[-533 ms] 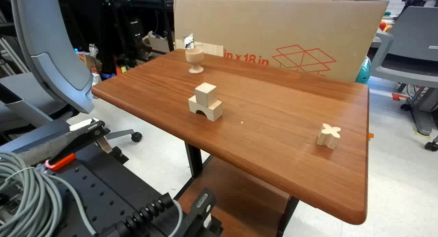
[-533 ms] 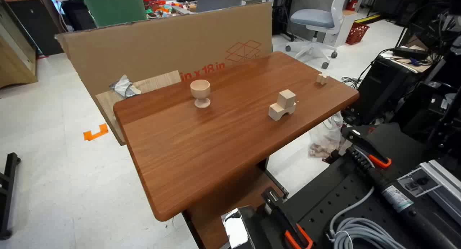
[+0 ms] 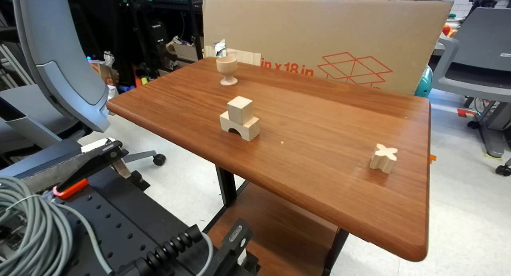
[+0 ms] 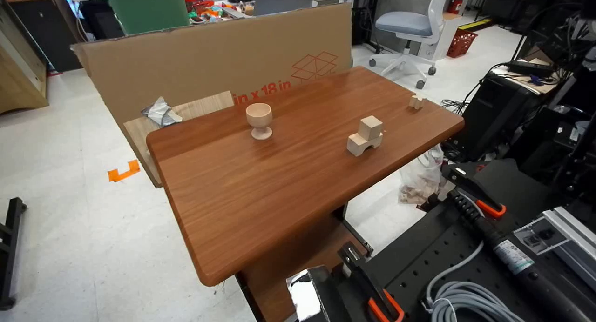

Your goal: Stack the toys

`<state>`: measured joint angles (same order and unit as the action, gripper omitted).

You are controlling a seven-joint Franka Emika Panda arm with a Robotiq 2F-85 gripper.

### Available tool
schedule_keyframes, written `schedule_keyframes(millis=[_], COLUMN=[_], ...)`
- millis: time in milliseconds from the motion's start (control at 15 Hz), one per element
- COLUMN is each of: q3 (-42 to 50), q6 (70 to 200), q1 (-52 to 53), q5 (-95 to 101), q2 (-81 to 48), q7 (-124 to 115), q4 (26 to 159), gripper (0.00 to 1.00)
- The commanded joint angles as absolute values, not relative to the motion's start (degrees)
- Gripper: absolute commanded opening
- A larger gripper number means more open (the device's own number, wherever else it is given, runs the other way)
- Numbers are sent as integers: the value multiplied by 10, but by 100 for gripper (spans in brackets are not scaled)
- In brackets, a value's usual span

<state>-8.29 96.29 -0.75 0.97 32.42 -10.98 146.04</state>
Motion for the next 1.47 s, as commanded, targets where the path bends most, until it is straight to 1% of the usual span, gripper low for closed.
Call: schedule_keyframes(millis=[0, 133, 467, 733, 1067, 1400], q3=[-70, -50, -4, 20, 49, 79], q6=[977, 1041, 1212, 1308, 1353, 1376], q1=[-5, -15, -43, -69, -82, -87], q5=[9, -13, -32, -25, -32, -43], q2=[309, 298, 212, 135, 55, 12], q7=[-126, -137, -156, -173, -161, -117], q4=[1450, 1444, 1397, 1362, 1322, 1299], gripper=[100, 100, 100, 100, 100, 100])
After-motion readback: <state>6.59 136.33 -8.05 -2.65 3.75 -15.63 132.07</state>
